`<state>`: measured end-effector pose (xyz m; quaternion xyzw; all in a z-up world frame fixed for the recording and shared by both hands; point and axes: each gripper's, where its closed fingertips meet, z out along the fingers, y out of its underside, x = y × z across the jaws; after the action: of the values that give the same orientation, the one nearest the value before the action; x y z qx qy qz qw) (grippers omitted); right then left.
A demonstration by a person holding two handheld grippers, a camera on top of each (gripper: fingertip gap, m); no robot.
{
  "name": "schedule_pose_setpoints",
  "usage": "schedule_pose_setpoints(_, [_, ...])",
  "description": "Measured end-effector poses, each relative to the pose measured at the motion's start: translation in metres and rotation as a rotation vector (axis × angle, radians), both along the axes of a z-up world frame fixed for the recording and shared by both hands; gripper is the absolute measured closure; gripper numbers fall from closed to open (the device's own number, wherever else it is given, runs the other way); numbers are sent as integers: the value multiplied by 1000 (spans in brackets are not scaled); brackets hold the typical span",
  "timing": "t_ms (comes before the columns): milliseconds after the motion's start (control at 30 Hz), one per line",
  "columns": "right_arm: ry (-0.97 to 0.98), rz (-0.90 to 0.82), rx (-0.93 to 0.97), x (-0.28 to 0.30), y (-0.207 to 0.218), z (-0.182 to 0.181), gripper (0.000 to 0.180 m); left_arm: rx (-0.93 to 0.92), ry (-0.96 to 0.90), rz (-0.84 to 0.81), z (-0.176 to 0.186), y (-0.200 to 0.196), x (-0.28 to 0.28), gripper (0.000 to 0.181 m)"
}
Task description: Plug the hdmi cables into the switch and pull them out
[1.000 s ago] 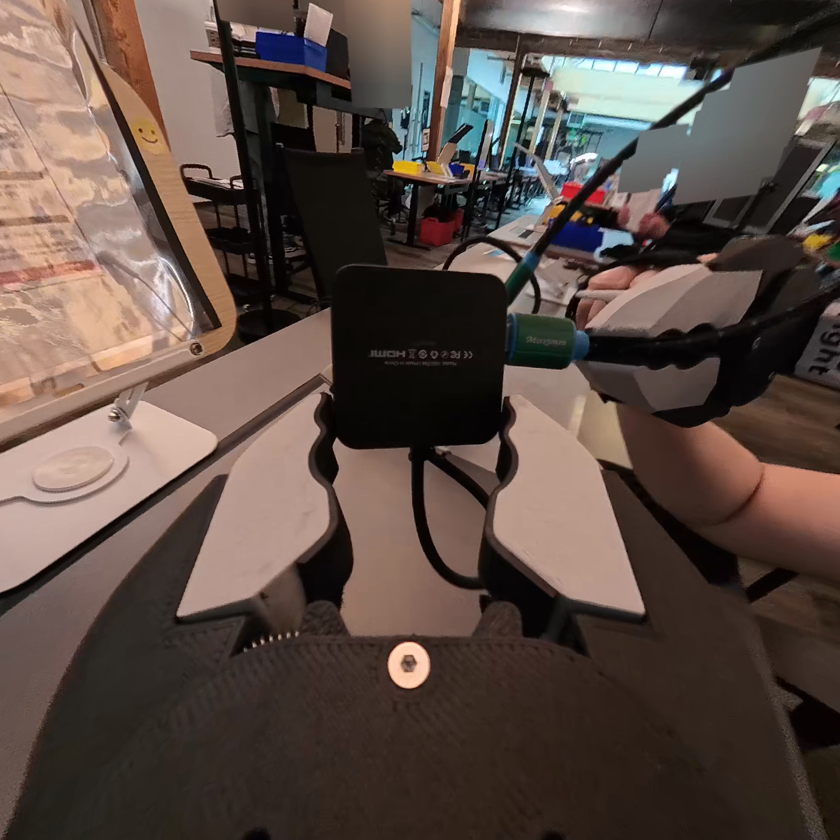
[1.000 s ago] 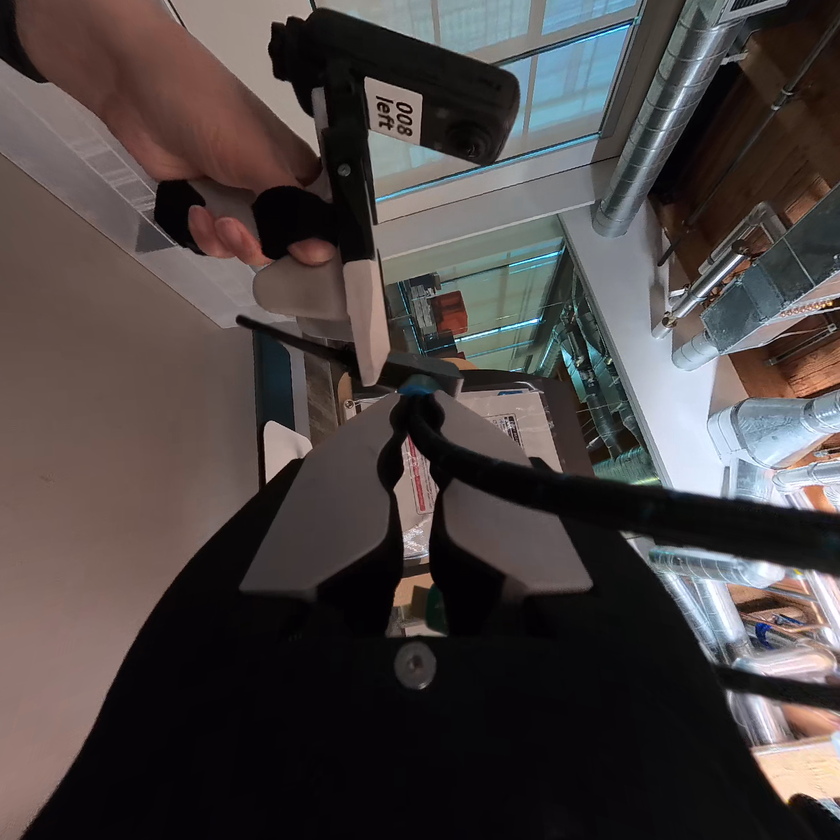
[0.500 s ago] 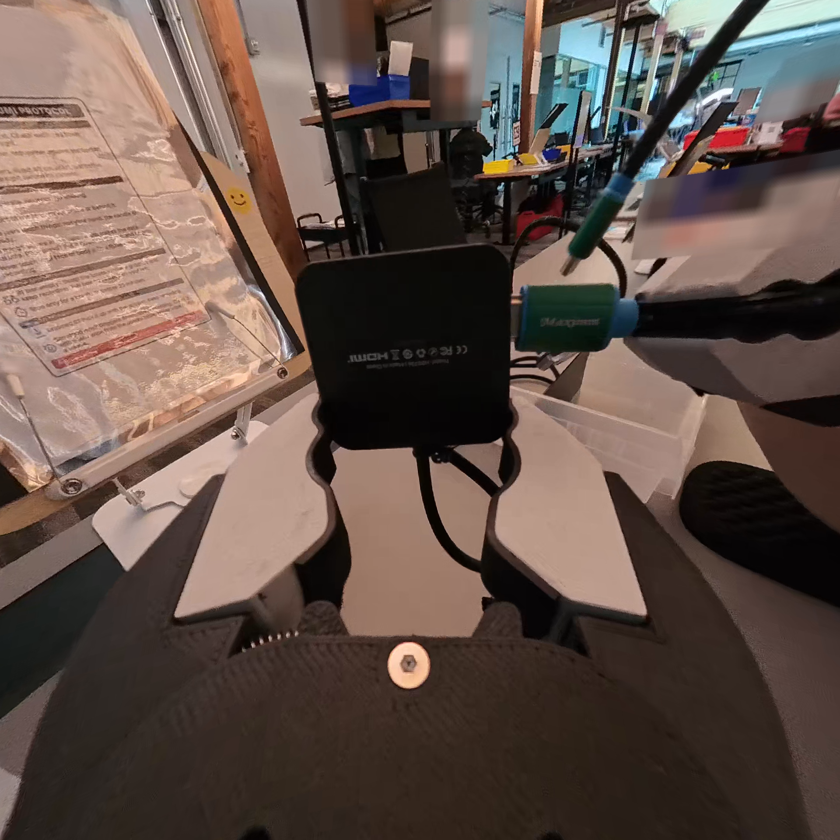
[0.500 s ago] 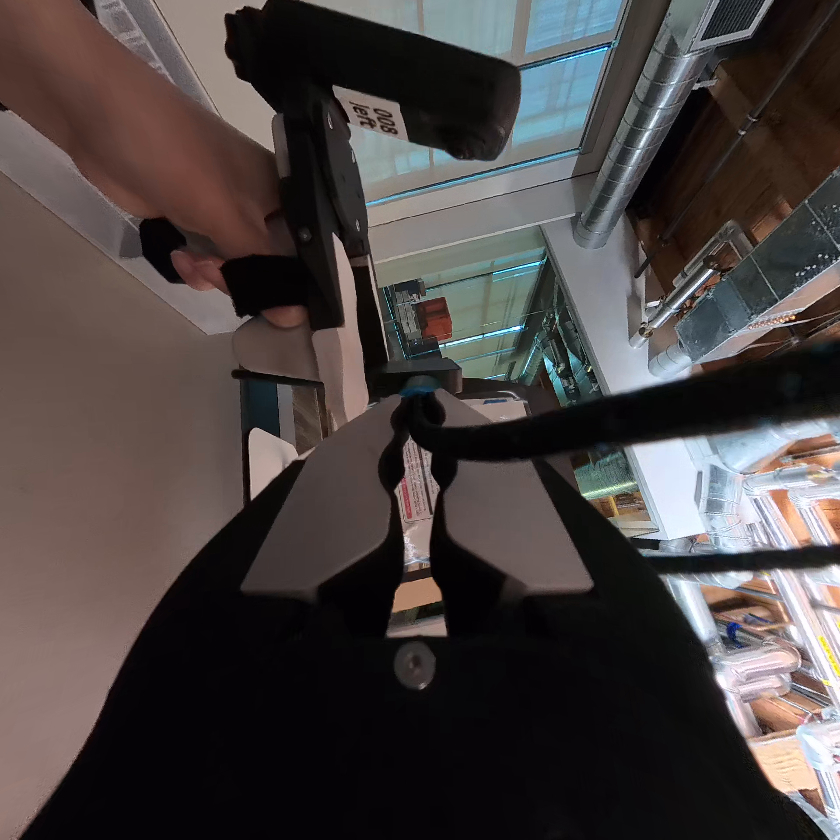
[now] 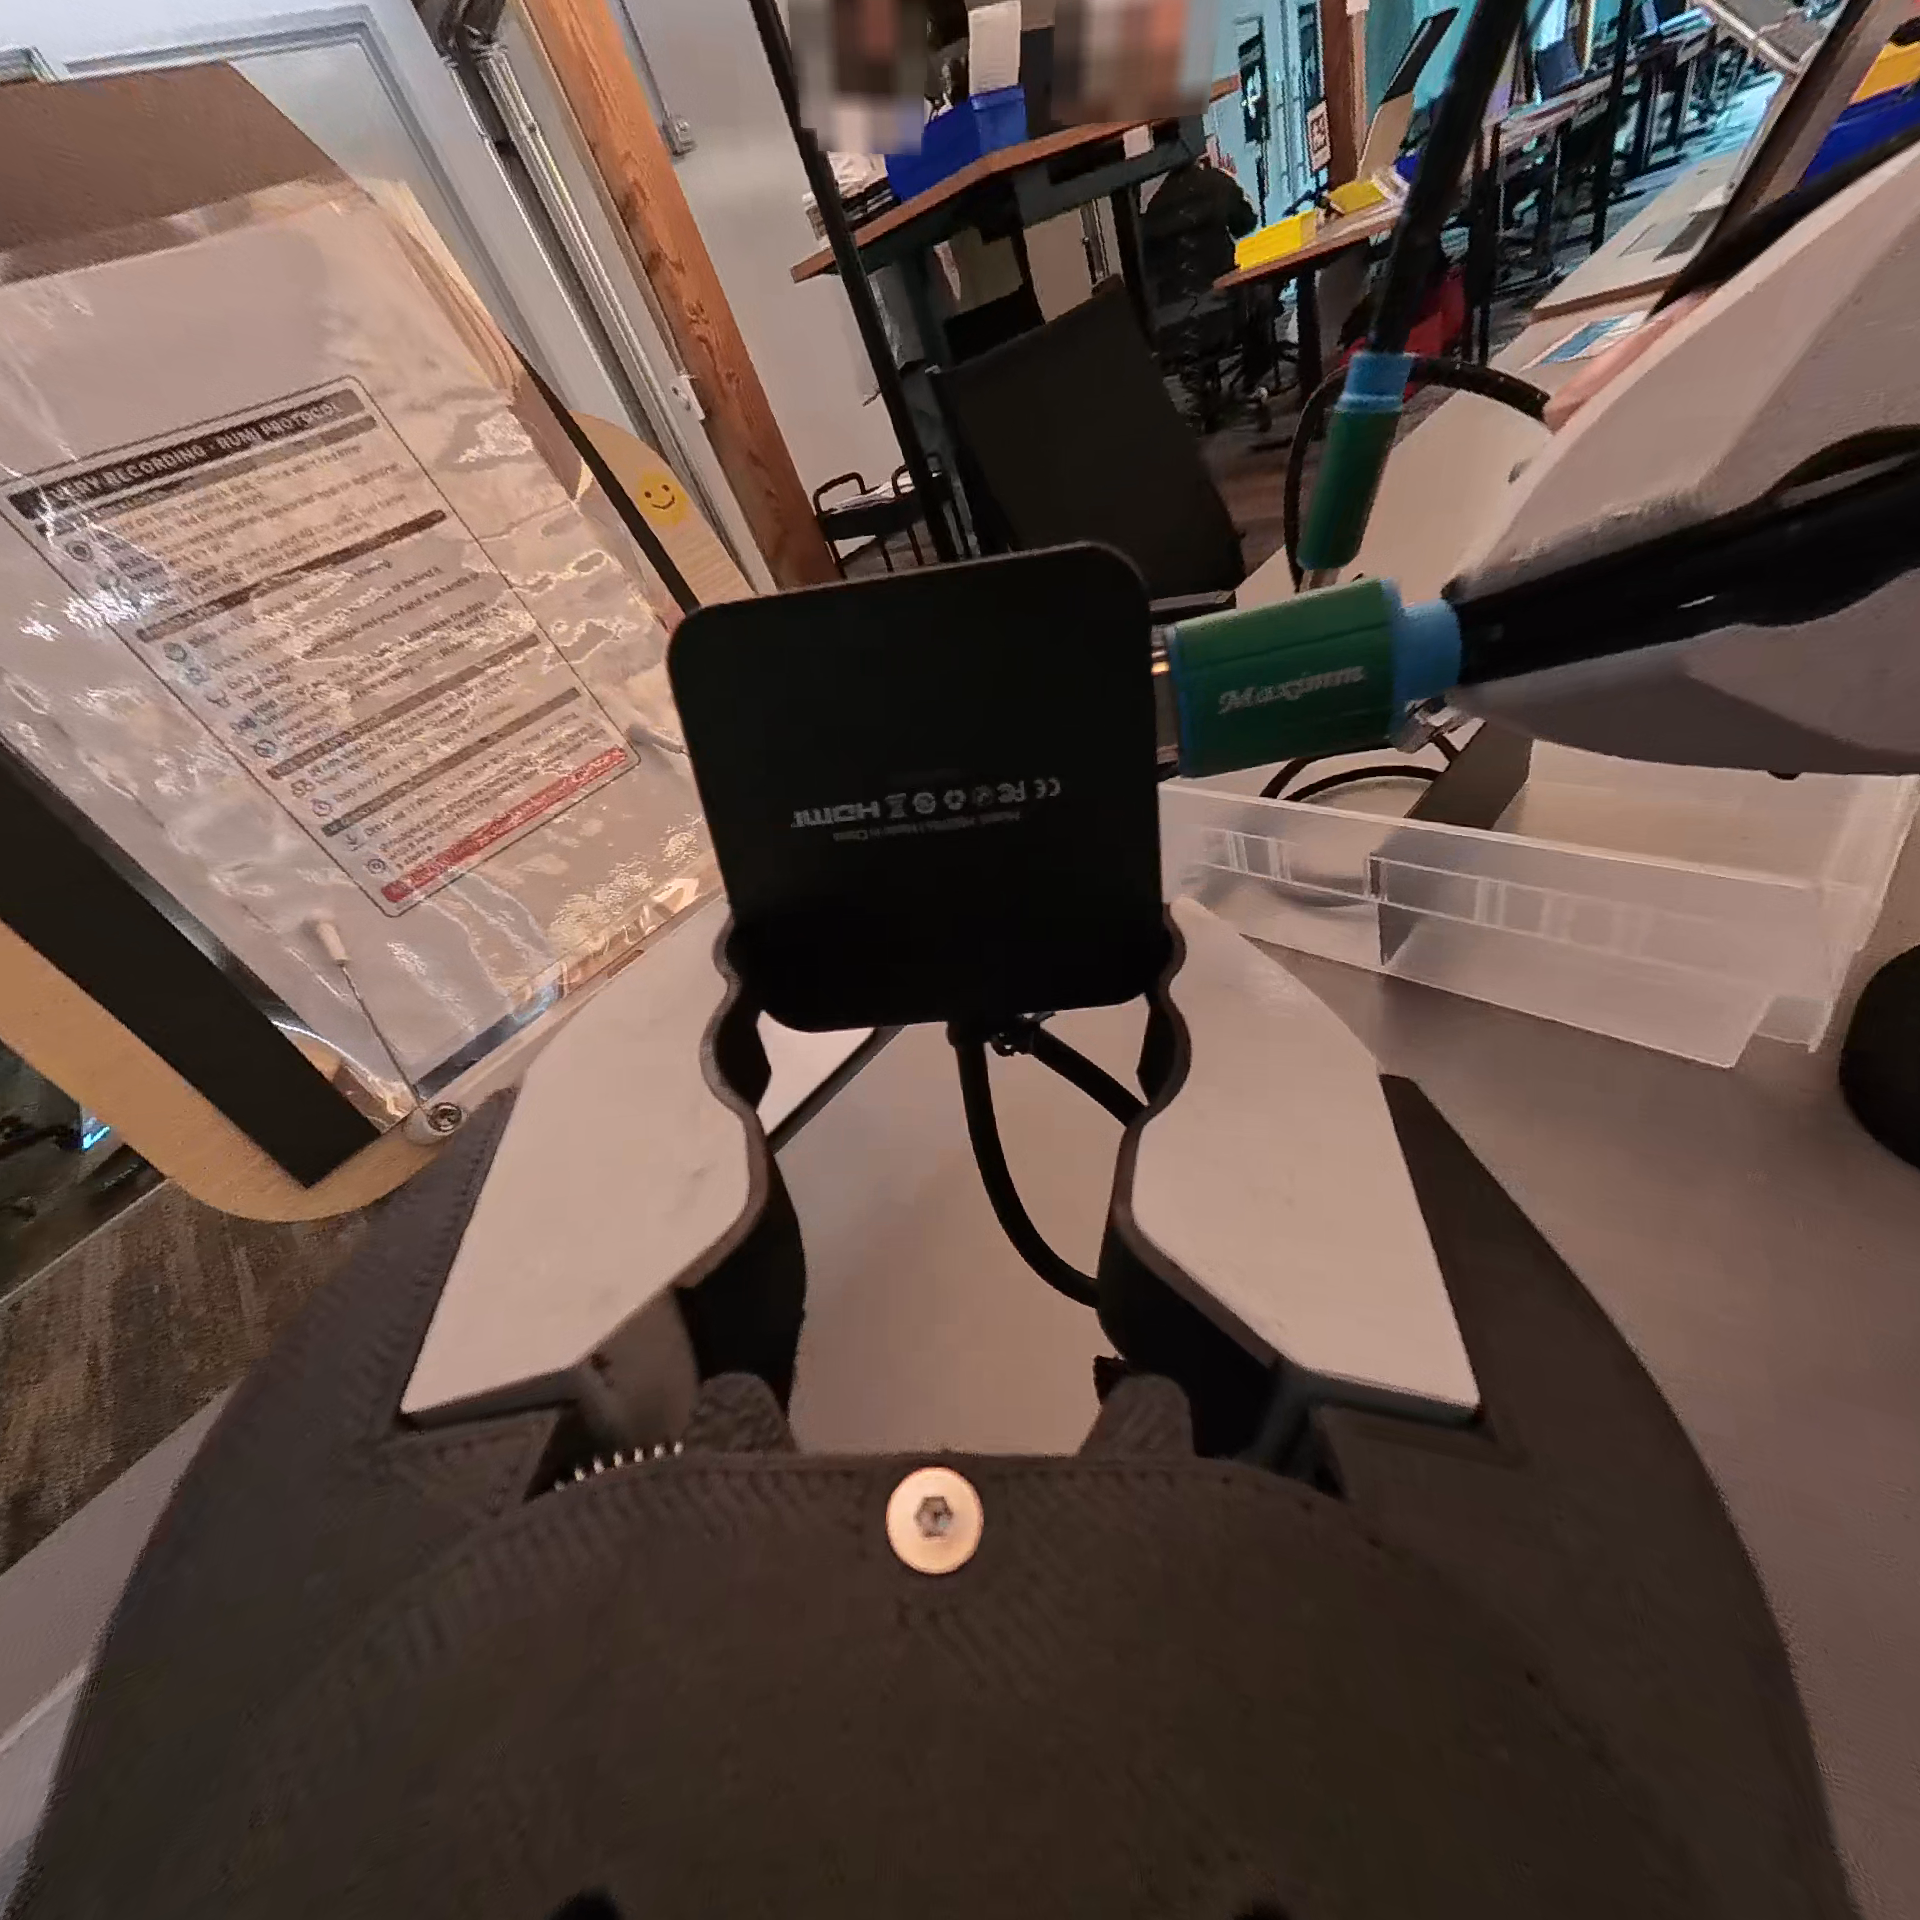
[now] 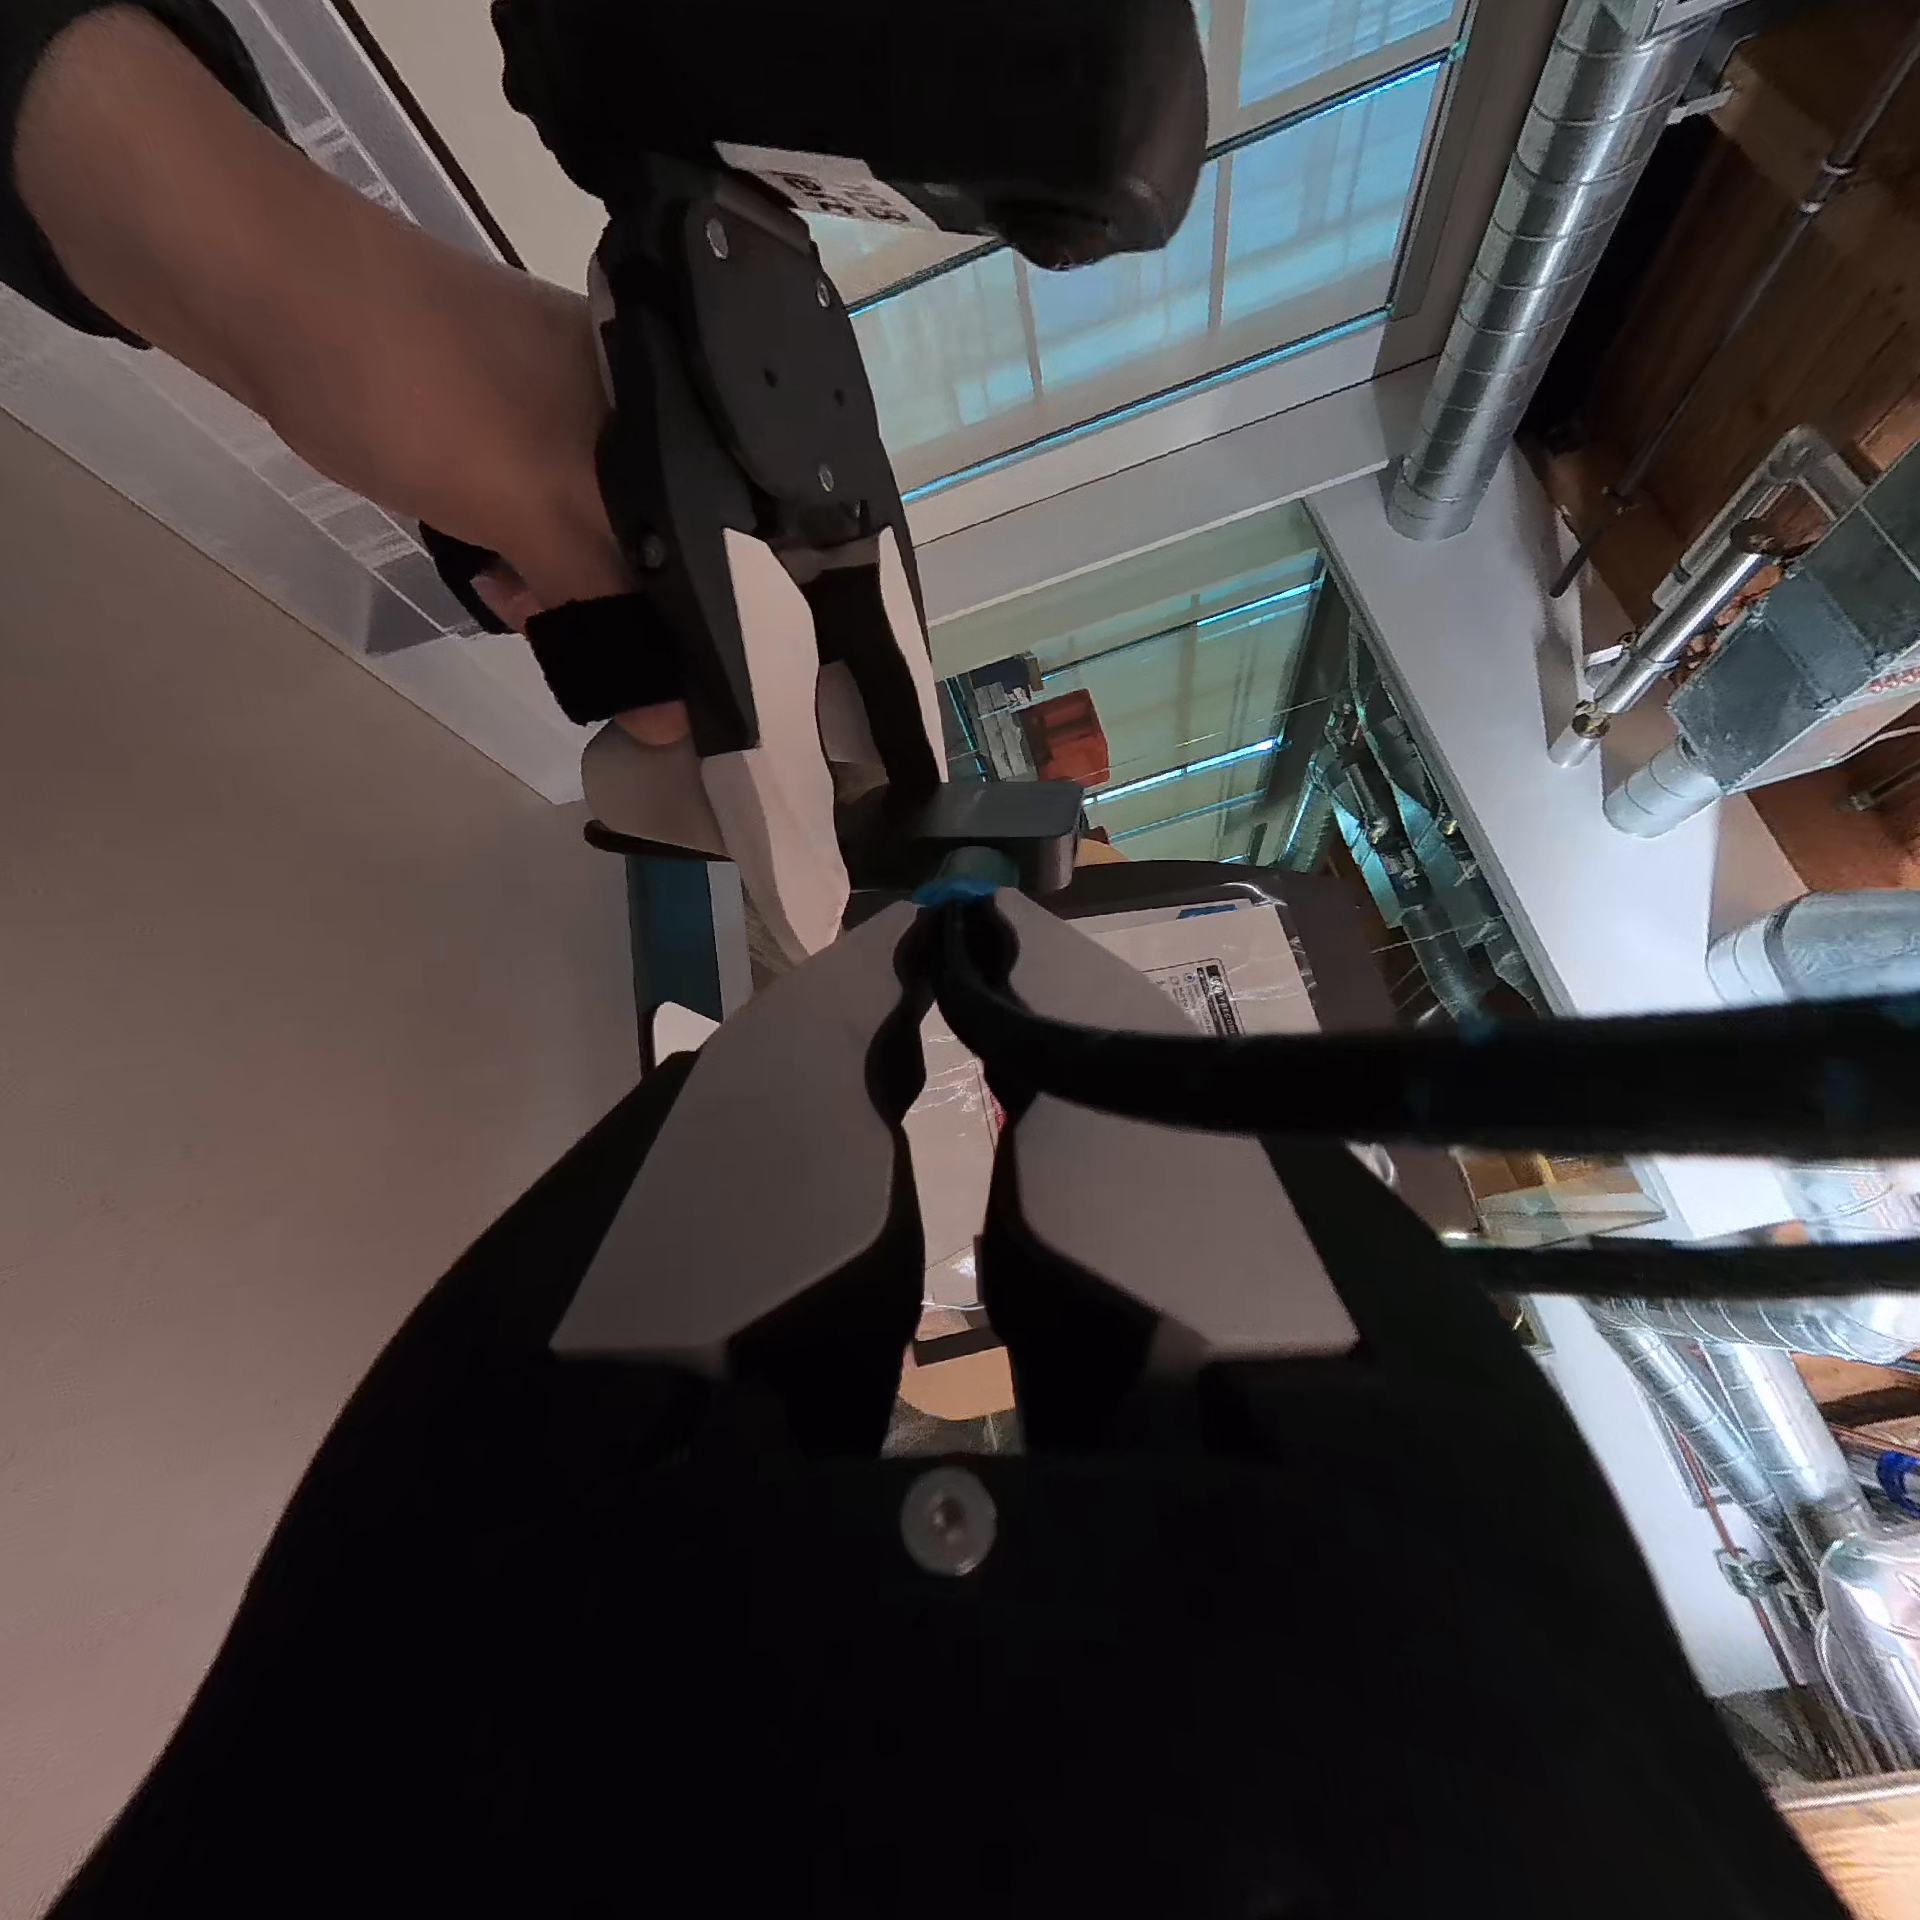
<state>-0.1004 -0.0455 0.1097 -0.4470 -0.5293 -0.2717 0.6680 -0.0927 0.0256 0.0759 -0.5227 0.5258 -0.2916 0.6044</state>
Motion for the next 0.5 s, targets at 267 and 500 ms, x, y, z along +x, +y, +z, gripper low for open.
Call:
schedule_pose_setpoints(267, [51,-16,-1,0,6,-1,172,-9,26,25,-2,6,-2,110])
schedule_pose_setpoints(500, [111,4,15,-2,6,1,172,3,28,29,1,6,-5,110])
